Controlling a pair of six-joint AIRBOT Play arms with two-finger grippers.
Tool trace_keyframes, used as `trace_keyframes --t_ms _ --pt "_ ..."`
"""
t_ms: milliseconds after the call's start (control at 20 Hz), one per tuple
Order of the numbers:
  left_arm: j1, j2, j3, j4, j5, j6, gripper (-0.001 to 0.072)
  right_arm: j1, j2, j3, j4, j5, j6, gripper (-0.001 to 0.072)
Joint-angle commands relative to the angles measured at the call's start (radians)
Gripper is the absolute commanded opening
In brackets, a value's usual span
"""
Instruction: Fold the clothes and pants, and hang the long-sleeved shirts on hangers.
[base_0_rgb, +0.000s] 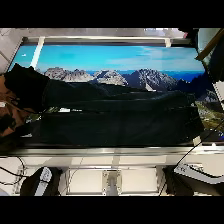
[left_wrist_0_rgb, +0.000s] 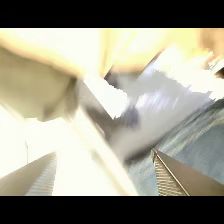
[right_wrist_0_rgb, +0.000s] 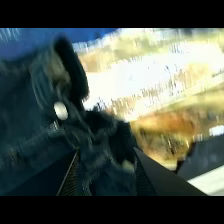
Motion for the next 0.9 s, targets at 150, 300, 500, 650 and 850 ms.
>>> trace_keyframes --t_ms 150,300,500,650,850 --pt "0.685 -0.054 -0.137 -0.66 -0.15 0.536 0.0652 -0.057 0.054 -0.092 0.044 0.095 -0.035 0.0383" --pt "0.72 -0.143 -0.147 -0.671 -0.234 0.677 0.0652 -0.057 0.056 -0.092 0.169 0.11 -0.035 0.0383" --pt "0.705 -0.235 -0.229 -0.683 -0.198 0.719 0.0608 -0.058 0.093 -0.092 0.16 0.134 -0.035 0.0383" --pt "0.629 -0.243 -0.283 -0.695 -0.114 0.735 0.056 -0.058 0.158 -0.092 0.059 0.137 -0.035 0.0383" --pt "0.49 -0.243 -0.336 -0.696 0.002 0.737 0.0557 -0.058 0.223 -0.092 -0.009 0.129 -0.035 0.0383"
